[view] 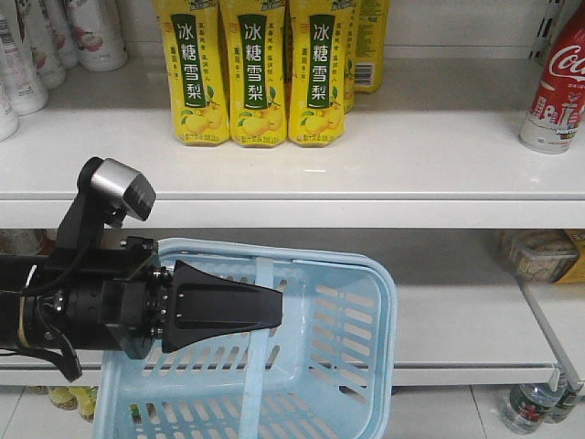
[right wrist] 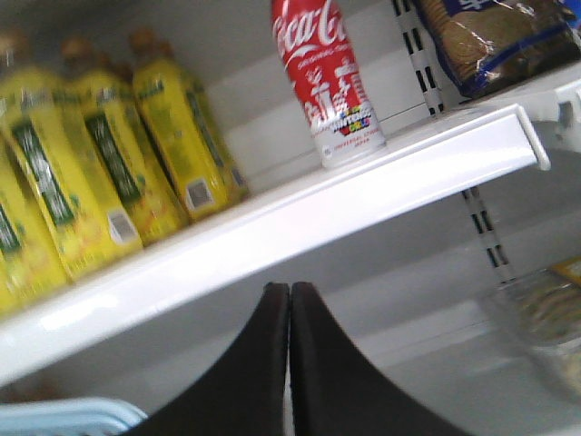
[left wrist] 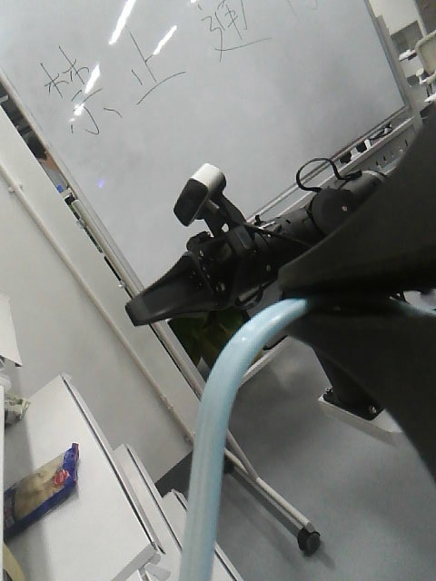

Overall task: Place coke in basket with both arms
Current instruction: 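Extend the open right gripper toward the red Coca-Cola bottle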

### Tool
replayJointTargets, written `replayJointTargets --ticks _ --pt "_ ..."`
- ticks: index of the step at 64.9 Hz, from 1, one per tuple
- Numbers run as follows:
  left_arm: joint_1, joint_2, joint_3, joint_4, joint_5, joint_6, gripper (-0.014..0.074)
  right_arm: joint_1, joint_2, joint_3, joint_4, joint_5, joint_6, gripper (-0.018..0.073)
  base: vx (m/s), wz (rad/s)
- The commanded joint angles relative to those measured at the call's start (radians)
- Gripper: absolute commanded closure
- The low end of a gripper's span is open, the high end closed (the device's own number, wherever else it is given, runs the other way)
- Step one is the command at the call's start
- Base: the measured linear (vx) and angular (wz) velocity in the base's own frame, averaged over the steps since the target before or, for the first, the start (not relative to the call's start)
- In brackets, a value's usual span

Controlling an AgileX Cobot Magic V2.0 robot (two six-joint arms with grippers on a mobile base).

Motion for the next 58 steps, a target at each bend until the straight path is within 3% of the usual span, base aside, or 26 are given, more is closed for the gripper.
replayJointTargets --ticks 1,8,21,31,37,45,58 --pt "-0.006 -0.030 -0.024 -0.085 -0.200 0.002 0.0603 -0.008 -0.010 -0.018 0.072 -0.104 0.109 0.0568 0.00 0.00" --pt "-0.006 -0.030 -0.024 -0.085 -0.200 0.002 0.0603 -0.007 -0.010 -0.116 0.056 -0.067 0.104 0.0566 0.00 0.00" --pt "-0.006 -0.030 -0.024 -0.085 -0.200 0.002 0.0603 -0.007 0.074 -0.359 -0.108 0.202 -0.019 0.0515 0.00 0.00" --pt "-0.006 -0.030 -0.024 -0.085 -0.200 0.002 0.0603 -0.007 0.163 -0.468 -0.124 0.248 -0.062 0.0289 0.00 0.00" --pt "-0.006 -0.030 -0.024 -0.085 -0.200 0.002 0.0603 -0.008 0.193 -0.473 -0.124 0.166 -0.074 0.0067 0.00 0.00" --pt "-0.006 -0.030 -0.024 -0.085 -0.200 0.002 0.0603 -0.008 0.234 -0.473 -0.166 0.028 -0.097 -0.0121 0.00 0.00" --pt "-0.006 -0.030 -0.024 -0.085 -0.200 0.002 0.0603 -0.008 0.389 -0.555 -0.262 0.042 -0.173 -0.0144 0.00 0.00"
